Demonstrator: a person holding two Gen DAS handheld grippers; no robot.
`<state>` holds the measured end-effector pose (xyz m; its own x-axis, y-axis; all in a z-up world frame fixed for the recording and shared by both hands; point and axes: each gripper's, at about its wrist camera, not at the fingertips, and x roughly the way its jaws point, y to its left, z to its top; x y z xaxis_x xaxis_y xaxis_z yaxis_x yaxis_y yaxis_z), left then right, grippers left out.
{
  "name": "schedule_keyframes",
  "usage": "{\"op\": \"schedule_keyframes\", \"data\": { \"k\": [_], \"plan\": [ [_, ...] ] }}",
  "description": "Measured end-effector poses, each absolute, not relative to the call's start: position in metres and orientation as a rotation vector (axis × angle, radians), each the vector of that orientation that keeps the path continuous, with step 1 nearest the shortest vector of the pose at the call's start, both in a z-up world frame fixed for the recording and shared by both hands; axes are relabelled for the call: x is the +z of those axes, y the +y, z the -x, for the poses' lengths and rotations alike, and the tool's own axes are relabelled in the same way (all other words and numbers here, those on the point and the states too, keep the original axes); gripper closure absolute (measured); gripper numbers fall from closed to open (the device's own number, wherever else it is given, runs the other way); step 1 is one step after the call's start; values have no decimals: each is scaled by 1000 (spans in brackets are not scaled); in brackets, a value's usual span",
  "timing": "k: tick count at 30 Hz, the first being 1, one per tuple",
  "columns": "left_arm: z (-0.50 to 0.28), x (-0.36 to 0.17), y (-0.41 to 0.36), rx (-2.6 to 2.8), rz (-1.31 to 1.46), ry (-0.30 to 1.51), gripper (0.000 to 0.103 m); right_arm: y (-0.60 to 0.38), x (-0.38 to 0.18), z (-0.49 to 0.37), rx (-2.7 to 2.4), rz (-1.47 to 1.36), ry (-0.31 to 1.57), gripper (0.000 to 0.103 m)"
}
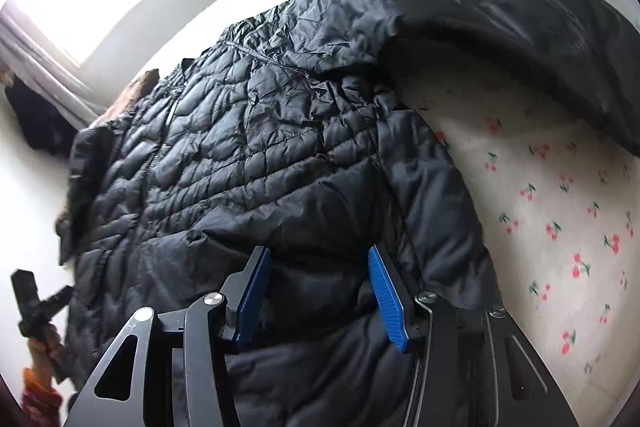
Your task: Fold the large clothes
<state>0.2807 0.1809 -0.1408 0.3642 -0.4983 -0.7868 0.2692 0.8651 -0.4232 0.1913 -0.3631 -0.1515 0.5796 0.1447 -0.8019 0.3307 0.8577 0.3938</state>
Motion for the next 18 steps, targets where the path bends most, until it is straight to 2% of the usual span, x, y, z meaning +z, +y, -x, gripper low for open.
{"op": "schedule_keyframes", "data": {
  "k": [1, 2, 3, 7, 13, 18],
  "plan": [
    [-280, -133, 177, -470, 203, 1102, 40, -364, -147, -189, -115, -543, 967, 47],
    [-280, -125, 172, -433, 176, 1106, 29, -366, -141, -186, -129, -524, 974, 44],
    [-273, -126, 175, -416, 164, 1103, 25, -370, -135, -183, -146, -505, 965, 36],
    [-274, -97, 150, -364, 118, 1062, 19, -407, -114, -164, -235, -524, 881, 26],
    [-267, -73, 105, -395, 33, 1007, 18, -508, -106, -119, -479, -769, 721, 25],
    [-261, -57, 75, -450, -61, 993, 18, -585, -112, -86, -648, -866, 636, 24]
  ]
}}
